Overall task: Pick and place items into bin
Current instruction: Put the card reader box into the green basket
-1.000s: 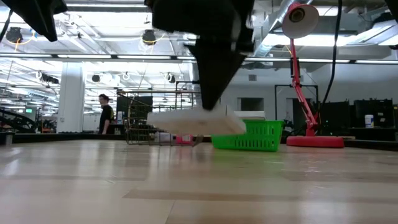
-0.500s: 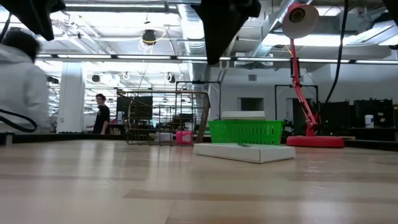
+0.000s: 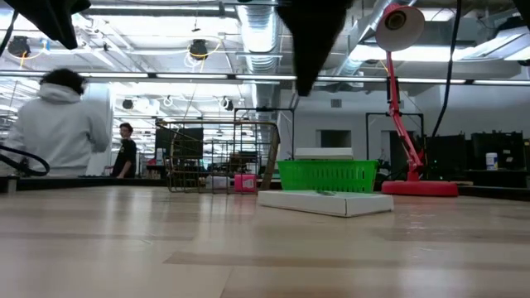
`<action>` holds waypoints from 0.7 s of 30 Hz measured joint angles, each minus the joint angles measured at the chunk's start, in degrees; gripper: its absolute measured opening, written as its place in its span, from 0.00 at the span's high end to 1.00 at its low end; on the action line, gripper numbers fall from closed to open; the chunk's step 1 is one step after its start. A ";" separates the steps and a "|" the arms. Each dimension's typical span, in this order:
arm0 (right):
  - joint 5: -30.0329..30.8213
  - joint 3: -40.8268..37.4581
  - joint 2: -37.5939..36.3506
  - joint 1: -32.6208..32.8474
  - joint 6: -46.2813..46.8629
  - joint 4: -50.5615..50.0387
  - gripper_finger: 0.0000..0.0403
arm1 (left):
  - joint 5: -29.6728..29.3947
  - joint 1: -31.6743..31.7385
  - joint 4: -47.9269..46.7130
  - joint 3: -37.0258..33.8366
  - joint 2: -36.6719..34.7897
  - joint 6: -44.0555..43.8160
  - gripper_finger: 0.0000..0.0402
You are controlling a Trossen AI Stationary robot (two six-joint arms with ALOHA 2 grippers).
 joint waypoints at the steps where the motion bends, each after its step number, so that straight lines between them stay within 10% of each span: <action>1: -1.25 -0.61 0.00 0.45 -3.49 0.10 1.00 | 0.00 0.00 -0.11 0.00 0.01 -0.02 0.64; 21: 0.42 -26.01 -5.81 4.62 -30.13 17.61 1.00 | -3.87 0.01 4.34 0.00 0.03 -11.02 0.64</action>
